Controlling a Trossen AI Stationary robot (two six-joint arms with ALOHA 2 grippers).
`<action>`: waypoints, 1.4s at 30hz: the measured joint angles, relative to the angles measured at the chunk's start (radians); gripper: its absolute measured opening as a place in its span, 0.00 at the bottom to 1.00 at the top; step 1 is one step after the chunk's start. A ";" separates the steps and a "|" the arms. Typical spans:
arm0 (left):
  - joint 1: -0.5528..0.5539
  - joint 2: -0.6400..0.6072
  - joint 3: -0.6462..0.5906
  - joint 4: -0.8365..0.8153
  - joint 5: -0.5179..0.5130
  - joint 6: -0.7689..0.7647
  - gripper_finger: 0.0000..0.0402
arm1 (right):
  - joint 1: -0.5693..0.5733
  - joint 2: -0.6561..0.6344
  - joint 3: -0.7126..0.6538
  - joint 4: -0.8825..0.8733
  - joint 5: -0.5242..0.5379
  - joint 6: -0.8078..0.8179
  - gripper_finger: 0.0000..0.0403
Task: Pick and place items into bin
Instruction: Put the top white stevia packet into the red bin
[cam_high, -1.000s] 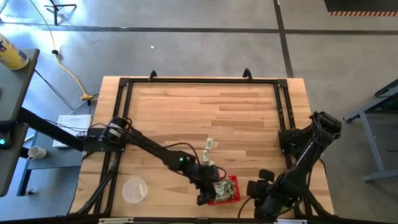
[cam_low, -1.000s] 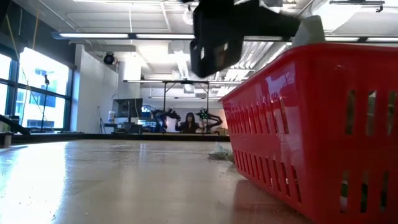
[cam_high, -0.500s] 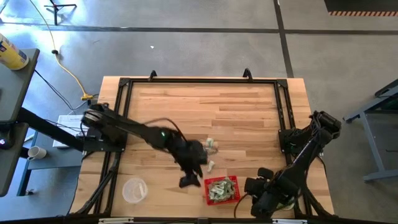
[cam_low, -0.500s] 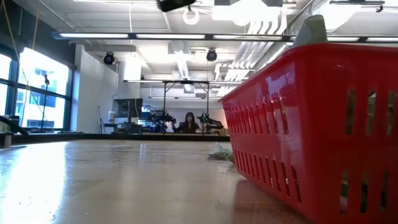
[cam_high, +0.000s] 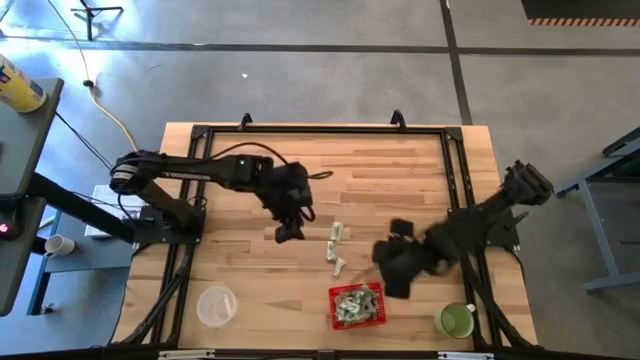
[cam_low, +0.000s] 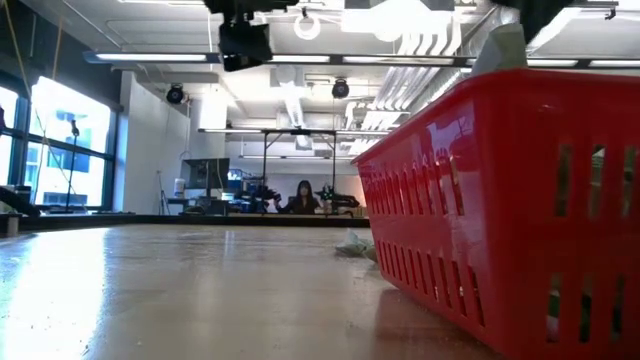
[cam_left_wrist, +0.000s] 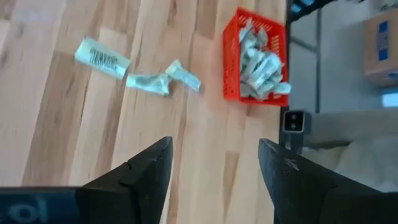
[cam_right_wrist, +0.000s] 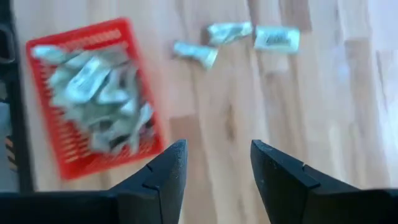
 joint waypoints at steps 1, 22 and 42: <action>0.006 -0.015 -0.019 0.020 0.011 0.002 0.67 | -0.033 -0.002 0.000 0.010 -0.013 -0.056 0.42; 0.147 -0.452 -0.359 0.129 -0.171 0.021 0.63 | -0.571 -0.009 -0.335 0.681 -0.339 -0.468 0.42; 0.145 -0.451 -0.359 0.113 -0.115 0.042 0.63 | -0.575 0.161 -0.335 0.794 -0.214 -0.114 0.42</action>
